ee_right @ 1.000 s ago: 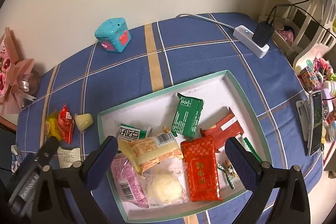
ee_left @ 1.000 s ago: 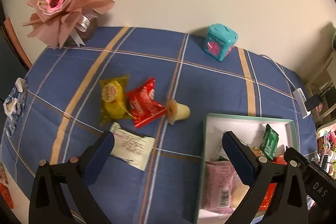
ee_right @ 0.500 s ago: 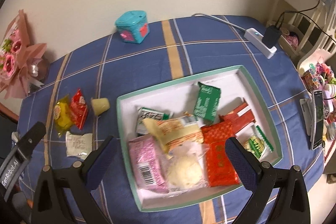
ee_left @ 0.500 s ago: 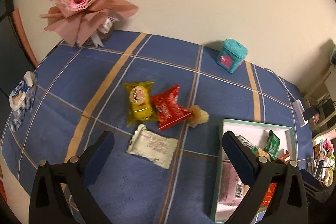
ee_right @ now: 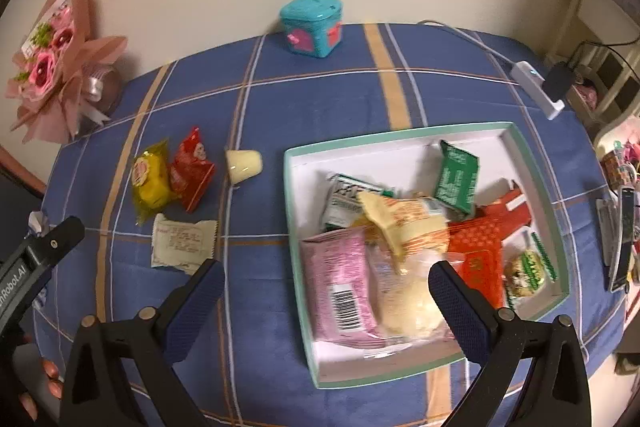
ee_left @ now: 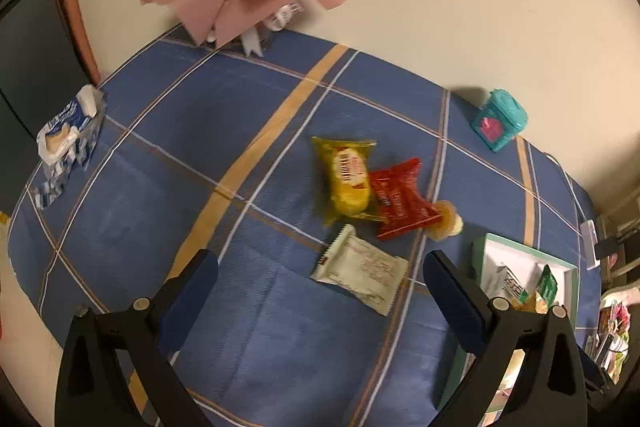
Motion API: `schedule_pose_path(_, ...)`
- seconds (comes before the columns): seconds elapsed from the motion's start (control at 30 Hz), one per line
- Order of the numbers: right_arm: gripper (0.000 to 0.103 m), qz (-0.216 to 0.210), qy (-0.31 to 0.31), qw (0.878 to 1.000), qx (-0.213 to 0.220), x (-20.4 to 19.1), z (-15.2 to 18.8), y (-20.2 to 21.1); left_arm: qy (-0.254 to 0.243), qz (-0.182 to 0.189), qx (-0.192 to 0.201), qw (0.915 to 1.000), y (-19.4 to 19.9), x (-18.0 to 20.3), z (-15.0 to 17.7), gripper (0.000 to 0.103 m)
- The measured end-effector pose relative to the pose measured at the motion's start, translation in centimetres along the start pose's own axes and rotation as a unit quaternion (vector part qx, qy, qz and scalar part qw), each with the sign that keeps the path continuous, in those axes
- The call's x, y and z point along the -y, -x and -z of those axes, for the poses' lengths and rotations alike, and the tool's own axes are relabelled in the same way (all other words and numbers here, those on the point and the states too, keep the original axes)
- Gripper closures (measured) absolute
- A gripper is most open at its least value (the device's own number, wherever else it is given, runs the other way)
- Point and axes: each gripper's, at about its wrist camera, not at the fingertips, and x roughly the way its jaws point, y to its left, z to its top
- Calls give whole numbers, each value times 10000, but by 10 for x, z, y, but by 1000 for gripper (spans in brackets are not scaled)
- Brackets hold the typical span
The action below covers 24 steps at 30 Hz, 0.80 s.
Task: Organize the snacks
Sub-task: 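Withdraw both tools from the tray toward the remaining snacks on the cloth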
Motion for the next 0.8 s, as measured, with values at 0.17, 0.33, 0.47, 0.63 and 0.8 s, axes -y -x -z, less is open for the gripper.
schedule_pose_path(0.17,0,-69,114,9998,-117,-16,3,-11,100,-114,-163,9998,-17,-13,-1,1)
schedule_pose_path(0.33,0,-116,231,9993,-281,-31,6,-26,112,-224,-620,9978,-49,-17,6,1)
schedule_pose_path(0.47,0,-105,284,9986,-425,-39,9,-40,95,-252,-755,9968,-61,-18,8,1)
schedule_pose_path(0.63,0,-97,404,9978,-526,-51,11,-50,179,-295,-953,9949,-77,-23,10,1)
schedule_pose_path(0.8,0,-104,471,9975,-514,-59,10,-54,262,-313,-1018,9940,-84,-30,6,1)
